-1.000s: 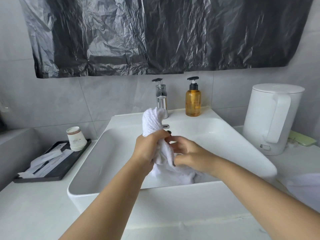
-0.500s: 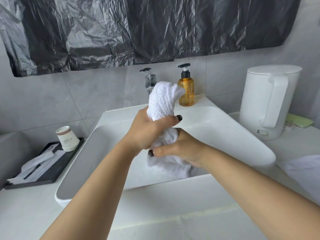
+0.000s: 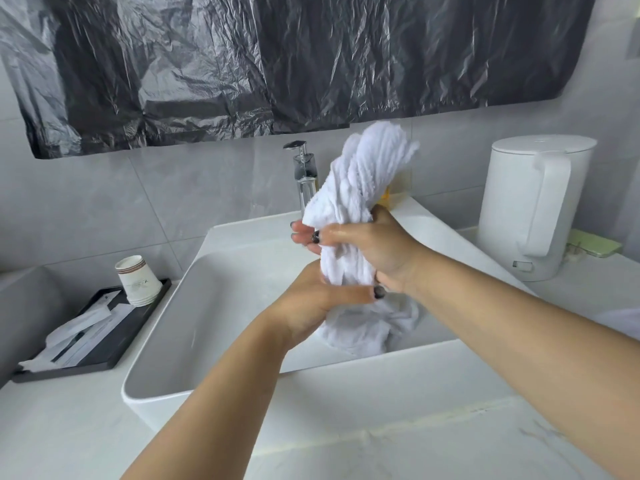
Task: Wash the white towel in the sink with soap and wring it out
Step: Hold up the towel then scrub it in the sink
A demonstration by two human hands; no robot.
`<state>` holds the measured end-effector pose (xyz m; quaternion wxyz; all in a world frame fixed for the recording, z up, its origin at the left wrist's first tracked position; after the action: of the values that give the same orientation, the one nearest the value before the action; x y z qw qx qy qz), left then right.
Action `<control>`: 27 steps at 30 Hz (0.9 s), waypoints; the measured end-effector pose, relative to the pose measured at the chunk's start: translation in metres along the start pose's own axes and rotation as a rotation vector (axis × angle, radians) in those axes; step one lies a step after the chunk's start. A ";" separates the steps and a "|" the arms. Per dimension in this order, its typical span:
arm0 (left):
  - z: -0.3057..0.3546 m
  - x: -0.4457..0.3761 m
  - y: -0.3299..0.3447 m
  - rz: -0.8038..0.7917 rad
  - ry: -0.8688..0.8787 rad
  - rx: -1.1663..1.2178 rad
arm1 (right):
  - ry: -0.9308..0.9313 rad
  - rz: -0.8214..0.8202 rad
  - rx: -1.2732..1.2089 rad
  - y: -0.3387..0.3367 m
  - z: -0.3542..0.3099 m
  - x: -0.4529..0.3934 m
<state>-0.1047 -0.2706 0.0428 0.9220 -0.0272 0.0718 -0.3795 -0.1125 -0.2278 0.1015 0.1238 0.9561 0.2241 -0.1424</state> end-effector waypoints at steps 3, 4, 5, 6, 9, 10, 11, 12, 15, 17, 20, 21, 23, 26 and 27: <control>-0.003 0.000 -0.003 0.093 -0.053 -0.063 | 0.005 -0.071 0.047 0.014 -0.008 -0.008; -0.004 0.001 -0.003 0.121 -0.070 -0.084 | 0.039 -0.094 0.055 0.019 -0.005 -0.009; -0.005 0.002 -0.002 0.141 -0.093 -0.126 | 0.080 -0.107 0.058 0.022 -0.001 -0.010; -0.007 0.003 -0.002 0.161 -0.122 -0.172 | 0.125 -0.110 0.064 0.024 0.005 -0.011; -0.019 0.007 -0.010 0.251 -0.220 -0.208 | 0.209 -0.061 0.106 0.025 0.019 -0.014; -0.023 0.009 -0.014 0.276 -0.261 -0.224 | 0.223 -0.030 0.115 0.024 0.023 -0.015; -0.026 0.010 -0.016 0.291 -0.293 -0.245 | 0.228 -0.001 0.119 0.022 0.024 -0.017; -0.028 0.010 -0.018 0.300 -0.313 -0.253 | 0.223 0.021 0.124 0.021 0.025 -0.020; -0.028 0.010 -0.022 0.331 -0.324 -0.245 | 0.234 0.075 0.153 0.017 0.029 -0.026; -0.030 0.011 -0.025 0.362 -0.343 -0.249 | 0.282 0.111 0.189 0.011 0.035 -0.027; -0.036 0.013 -0.029 0.392 -0.381 -0.215 | 0.341 0.126 0.237 0.008 0.043 -0.029; -0.038 0.014 -0.030 0.396 -0.397 -0.208 | 0.343 0.123 0.229 0.008 0.045 -0.031; -0.040 0.014 -0.030 0.394 -0.412 -0.200 | 0.343 0.119 0.211 0.010 0.048 -0.033; -0.040 0.012 -0.032 0.393 -0.405 -0.212 | 0.334 0.136 0.233 0.007 0.050 -0.034; -0.040 0.012 -0.032 0.394 -0.400 -0.214 | 0.333 0.145 0.233 0.006 0.050 -0.035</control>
<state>-0.1245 -0.3016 0.0051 0.9656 -0.1842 -0.0678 -0.1706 -0.1505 -0.2615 0.0670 -0.0166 0.9879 0.1542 0.0019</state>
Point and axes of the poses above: each hand's wrist, its own x-axis away from the middle knuckle, its own y-axis out of the palm, z = x × y, the point moved 10 cm from there along -x, towards the middle knuckle, and after that the axes turned 10 degrees about -z, right-handed, at the moved point
